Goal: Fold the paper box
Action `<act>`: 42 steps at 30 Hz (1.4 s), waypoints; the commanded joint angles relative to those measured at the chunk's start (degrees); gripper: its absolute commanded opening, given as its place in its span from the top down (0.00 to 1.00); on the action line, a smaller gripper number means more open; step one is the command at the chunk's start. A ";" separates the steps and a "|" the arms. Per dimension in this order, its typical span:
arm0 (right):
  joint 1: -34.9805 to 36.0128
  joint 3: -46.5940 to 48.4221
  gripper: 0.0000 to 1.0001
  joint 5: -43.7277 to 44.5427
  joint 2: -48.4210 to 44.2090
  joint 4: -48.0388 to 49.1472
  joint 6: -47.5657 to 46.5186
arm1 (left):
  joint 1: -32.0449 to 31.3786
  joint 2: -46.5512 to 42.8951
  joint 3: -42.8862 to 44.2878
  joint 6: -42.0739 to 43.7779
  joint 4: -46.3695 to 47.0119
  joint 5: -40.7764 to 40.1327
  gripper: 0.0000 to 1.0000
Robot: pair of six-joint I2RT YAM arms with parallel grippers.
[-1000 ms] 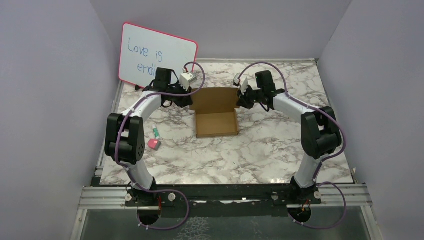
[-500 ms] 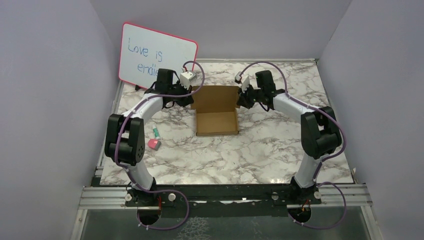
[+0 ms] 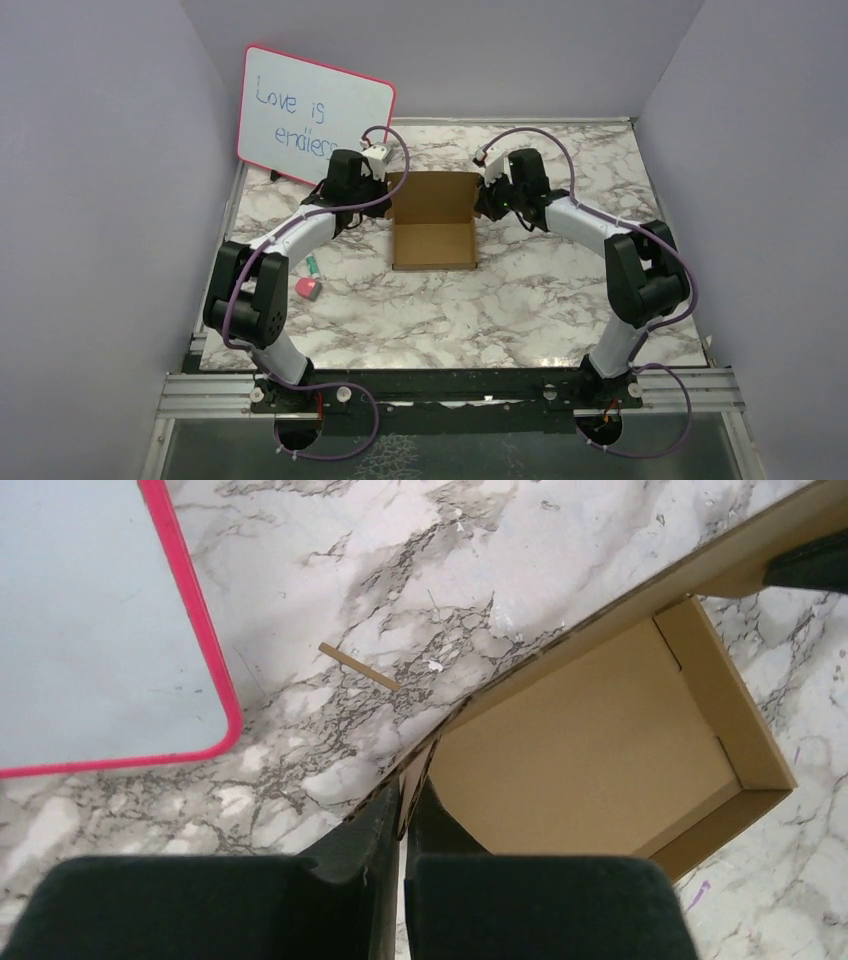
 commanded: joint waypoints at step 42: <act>10.20 -4.80 0.89 34.69 -3.22 2.02 38.60 | -11.29 -9.20 -14.10 -36.01 15.63 -26.50 0.85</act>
